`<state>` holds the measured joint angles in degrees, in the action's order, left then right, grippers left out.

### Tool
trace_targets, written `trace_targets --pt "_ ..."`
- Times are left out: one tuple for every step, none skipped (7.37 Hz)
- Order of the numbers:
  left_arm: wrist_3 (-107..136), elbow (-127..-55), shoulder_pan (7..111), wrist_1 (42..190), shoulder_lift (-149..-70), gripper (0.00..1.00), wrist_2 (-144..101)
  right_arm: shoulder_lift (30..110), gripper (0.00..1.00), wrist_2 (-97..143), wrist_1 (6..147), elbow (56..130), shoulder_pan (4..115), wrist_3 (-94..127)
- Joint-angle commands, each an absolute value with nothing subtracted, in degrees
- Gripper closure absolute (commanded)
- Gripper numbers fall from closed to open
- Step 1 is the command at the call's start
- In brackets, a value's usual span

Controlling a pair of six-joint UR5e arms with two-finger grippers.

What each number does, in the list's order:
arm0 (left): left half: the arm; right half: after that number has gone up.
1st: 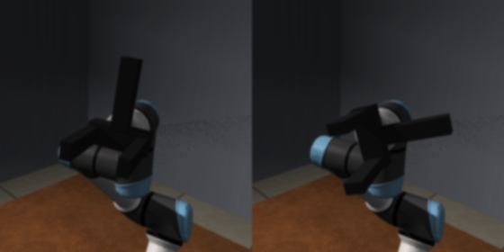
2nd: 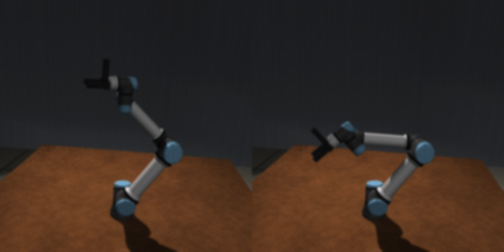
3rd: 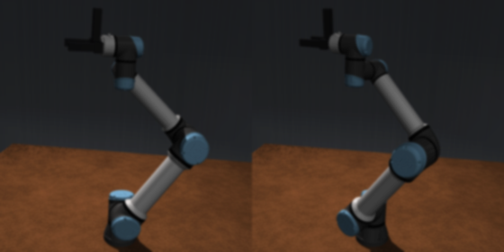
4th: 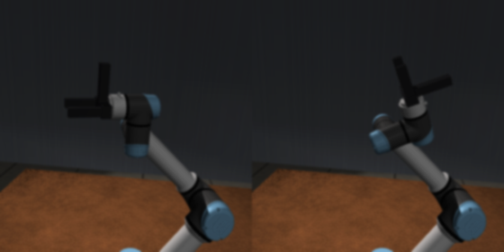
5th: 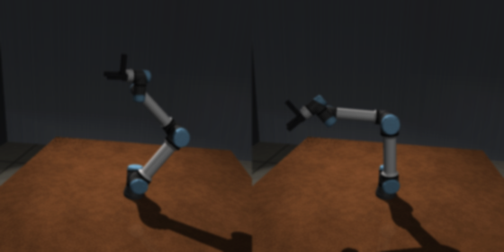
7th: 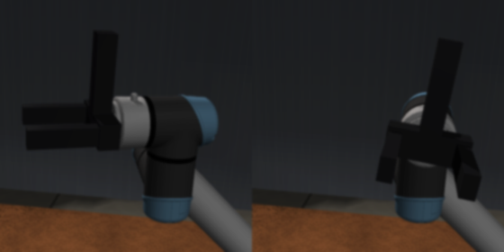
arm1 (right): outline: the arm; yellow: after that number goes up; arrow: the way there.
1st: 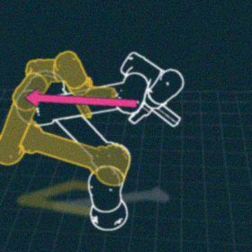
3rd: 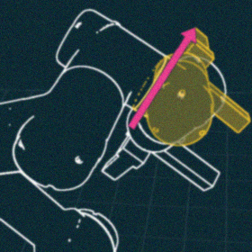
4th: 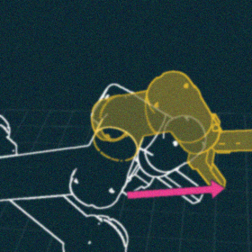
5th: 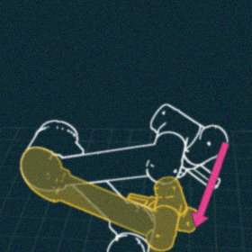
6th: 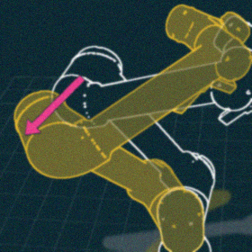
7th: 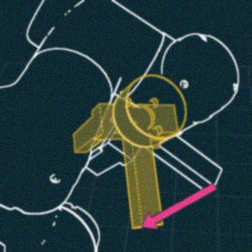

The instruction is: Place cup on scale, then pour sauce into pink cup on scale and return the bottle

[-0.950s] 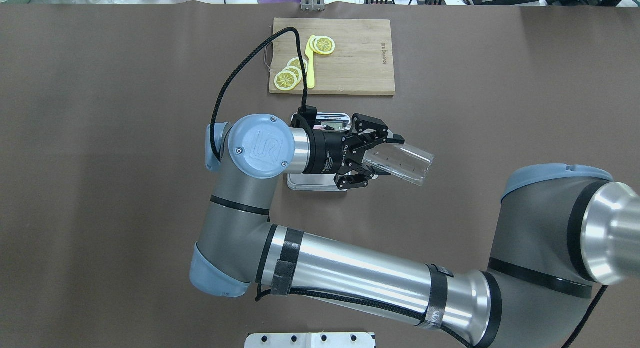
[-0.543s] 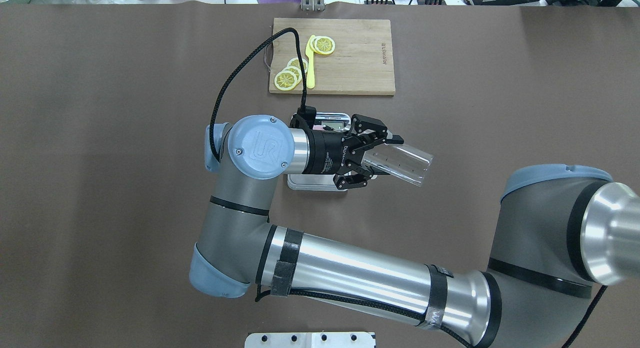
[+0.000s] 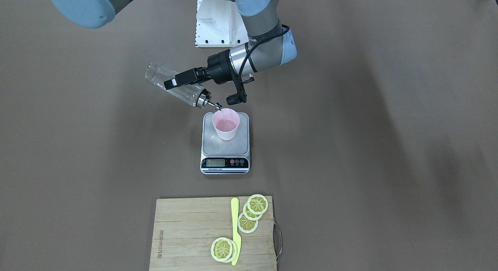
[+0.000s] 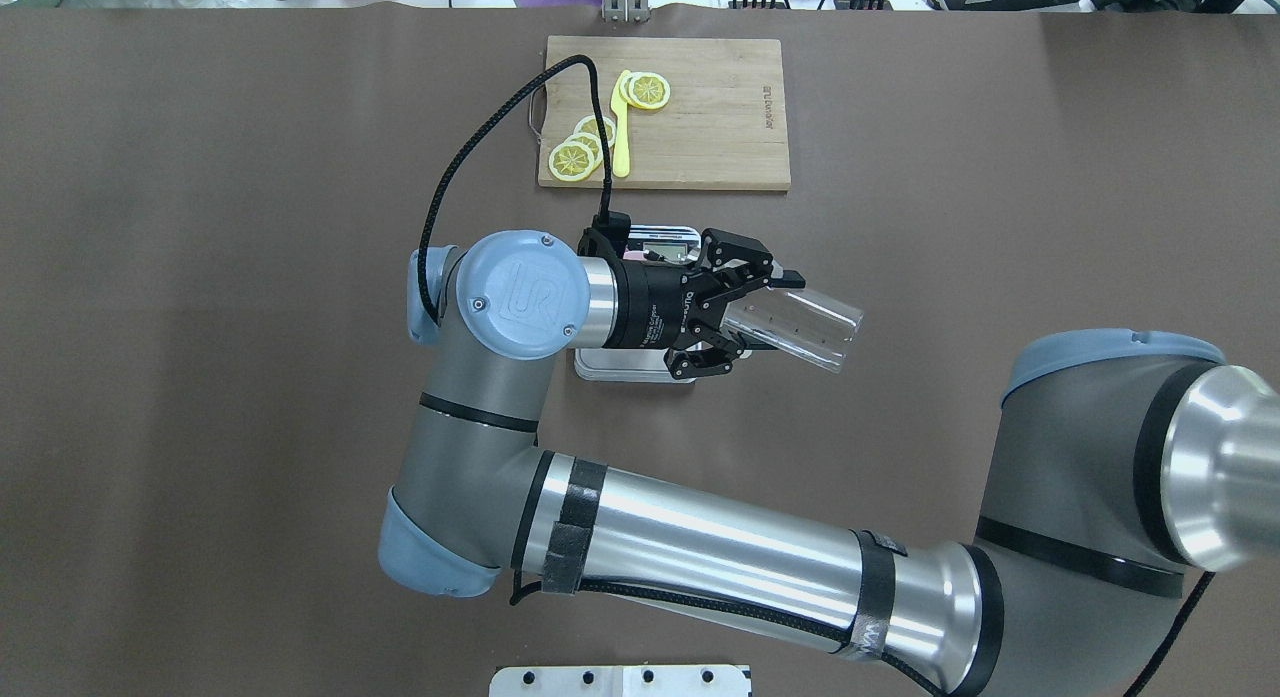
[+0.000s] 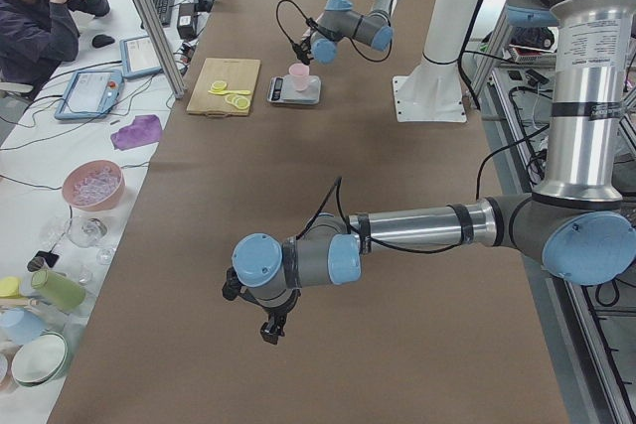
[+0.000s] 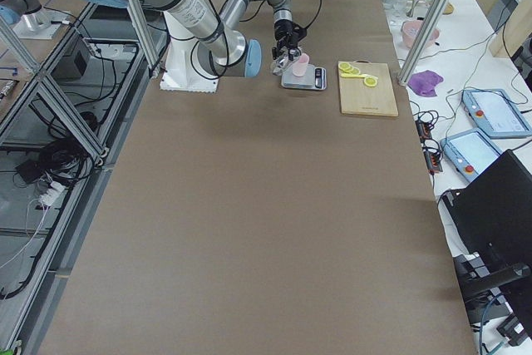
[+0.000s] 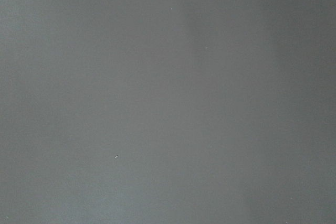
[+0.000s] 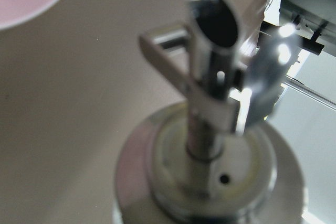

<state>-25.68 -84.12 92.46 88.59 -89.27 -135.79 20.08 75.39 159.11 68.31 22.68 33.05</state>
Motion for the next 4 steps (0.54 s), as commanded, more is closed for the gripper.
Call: trace_targets --pt "-25.7 -84.2 92.4 88.6 -89.3 0.02 -135.8 20.1 1.0 75.3 158.9 68.9 22.7 33.0" --pt "-25.7 -84.3 92.5 88.6 -89.2 0.02 -135.8 20.2 1.0 75.2 158.8 69.3 22.8 32.9" --pt "-25.7 -84.3 92.5 88.6 -89.2 0.02 -135.8 20.6 1.0 75.1 157.9 71.3 22.8 32.6" --pt "-25.7 -84.5 92.5 88.6 -89.2 0.02 -135.8 20.7 1.0 75.1 157.0 71.5 22.8 32.5"
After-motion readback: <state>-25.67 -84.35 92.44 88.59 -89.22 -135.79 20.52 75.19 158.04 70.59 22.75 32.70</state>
